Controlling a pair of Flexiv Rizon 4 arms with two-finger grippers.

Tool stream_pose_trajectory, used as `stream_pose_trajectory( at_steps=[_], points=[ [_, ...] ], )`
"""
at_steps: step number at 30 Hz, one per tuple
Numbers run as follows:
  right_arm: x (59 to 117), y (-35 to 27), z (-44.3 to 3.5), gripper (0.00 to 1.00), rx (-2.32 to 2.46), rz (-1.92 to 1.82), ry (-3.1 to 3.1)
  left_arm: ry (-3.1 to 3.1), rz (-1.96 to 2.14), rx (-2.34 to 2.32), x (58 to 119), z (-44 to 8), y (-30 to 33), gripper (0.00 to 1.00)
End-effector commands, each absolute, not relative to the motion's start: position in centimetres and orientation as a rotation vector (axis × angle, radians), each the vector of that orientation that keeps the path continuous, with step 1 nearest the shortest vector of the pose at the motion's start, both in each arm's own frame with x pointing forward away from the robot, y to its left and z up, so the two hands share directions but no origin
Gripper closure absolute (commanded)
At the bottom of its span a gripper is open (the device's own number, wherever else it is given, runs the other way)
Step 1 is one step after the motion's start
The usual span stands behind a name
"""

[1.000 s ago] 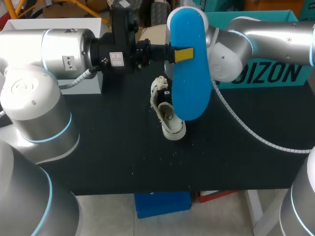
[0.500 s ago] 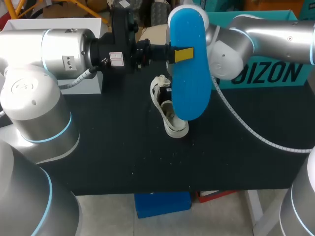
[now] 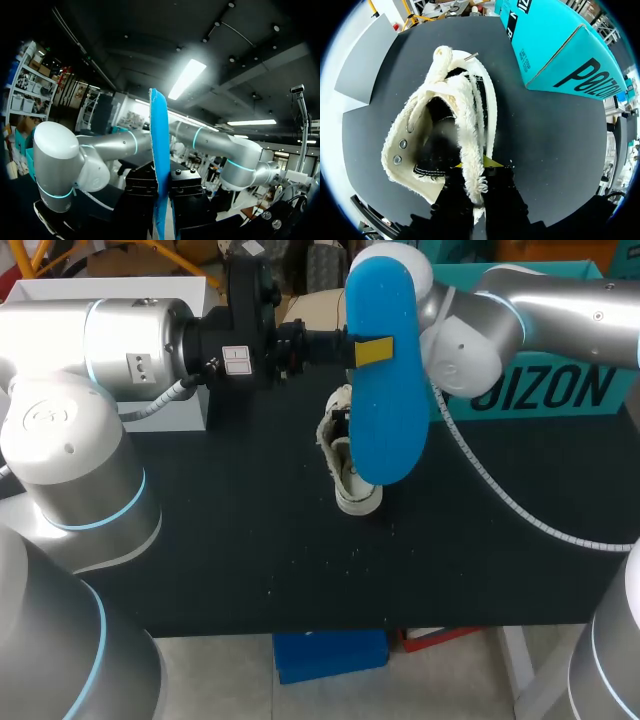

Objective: Take the shoe out of the shoebox, open the shoe tongue, remove and reinsert the insole, then place the shoe into the shoebox

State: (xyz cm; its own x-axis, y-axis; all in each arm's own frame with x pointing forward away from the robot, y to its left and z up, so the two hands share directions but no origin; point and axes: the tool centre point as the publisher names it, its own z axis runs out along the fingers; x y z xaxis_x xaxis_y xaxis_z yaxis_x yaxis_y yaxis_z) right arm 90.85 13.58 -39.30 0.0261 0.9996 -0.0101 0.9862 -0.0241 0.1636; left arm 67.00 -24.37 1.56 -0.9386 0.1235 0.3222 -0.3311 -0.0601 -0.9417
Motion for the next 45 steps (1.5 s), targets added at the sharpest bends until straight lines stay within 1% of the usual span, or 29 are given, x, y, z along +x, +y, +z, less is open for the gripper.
stream_pose_trajectory(
  at_steps=[1, 4, 5, 6, 7, 10, 21, 23, 25, 41, 45],
  points=[
    [91.0, 13.9, -39.9, 1.0, 2.161, 0.141, 2.101, -1.91, 2.074, 0.225, 66.9, 1.5, -24.5, 1.0],
    [91.0, 13.6, -40.4, 1.0, 2.167, 0.111, 2.091, -1.91, 2.074, 0.225, 66.9, 1.5, -24.5, 1.0],
    [91.0, 13.5, -40.5, 0.85, 2.169, 0.109, 2.091, -1.91, 2.074, 0.225, 66.9, 1.5, -24.5, 1.0],
    [91.0, 13.3, -40.6, 0.41, 2.176, 0.108, 2.086, -1.91, 2.074, 0.225, 66.9, 1.5, -24.5, 1.0],
    [90.9, 13.1, -40.6, 0.0, 2.182, 0.119, 2.072, -1.91, 2.074, 0.225, 66.9, 1.5, -24.5, 1.0],
    [90.9, 12.5, -39.9, 0.0, 2.182, 0.193, 2.061, -1.91, 2.074, 0.225, 66.9, 1.5, -24.5, 1.0],
    [90.3, 13.1, -33.8, 0.0, 2.189, 0.506, 2.143, -1.91, 2.074, 0.225, 66.9, 1.5, -24.5, 1.0],
    [90.0, 13.6, -32.8, 0.0, 2.211, 0.609, 2.233, -1.91, 2.074, 0.225, 66.9, 1.5, -24.5, 1.0],
    [89.4, 14.9, -31.6, 0.0, 2.123, 0.698, 2.455, -1.91, 2.074, 0.225, 66.9, 1.5, -24.5, 1.0],
    [89.4, 14.9, -31.6, 0.0, 2.123, 0.698, 2.455, -1.91, 2.074, 0.225, 66.9, 1.5, -24.5, 1.0],
    [88.4, 12.2, -30.5, 0.0, 2.346, 0.867, 2.32, -1.91, 2.074, 0.225, 66.9, 1.5, -24.5, 1.0]
  ],
)
